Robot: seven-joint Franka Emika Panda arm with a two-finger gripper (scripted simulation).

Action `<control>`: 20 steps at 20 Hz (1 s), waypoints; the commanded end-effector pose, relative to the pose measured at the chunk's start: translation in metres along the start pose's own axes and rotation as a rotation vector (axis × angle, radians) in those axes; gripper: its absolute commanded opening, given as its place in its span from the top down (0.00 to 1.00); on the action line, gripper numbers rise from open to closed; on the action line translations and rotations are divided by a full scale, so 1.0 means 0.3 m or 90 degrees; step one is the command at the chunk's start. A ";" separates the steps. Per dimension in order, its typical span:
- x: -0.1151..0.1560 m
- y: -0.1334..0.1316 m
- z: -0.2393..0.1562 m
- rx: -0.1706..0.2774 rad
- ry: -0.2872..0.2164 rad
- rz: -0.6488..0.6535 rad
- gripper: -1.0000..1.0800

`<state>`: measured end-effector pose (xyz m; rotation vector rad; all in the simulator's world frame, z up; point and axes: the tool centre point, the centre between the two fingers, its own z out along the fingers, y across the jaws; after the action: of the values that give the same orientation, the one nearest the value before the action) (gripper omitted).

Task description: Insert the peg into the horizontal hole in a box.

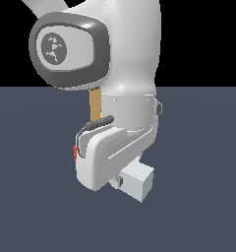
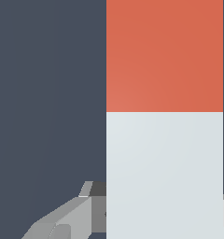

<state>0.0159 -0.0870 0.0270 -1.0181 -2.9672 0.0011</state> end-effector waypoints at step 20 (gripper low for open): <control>0.301 0.192 -0.089 -0.002 -0.002 0.270 1.00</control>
<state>-0.0198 0.0062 0.0503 -1.5795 -2.7117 0.0022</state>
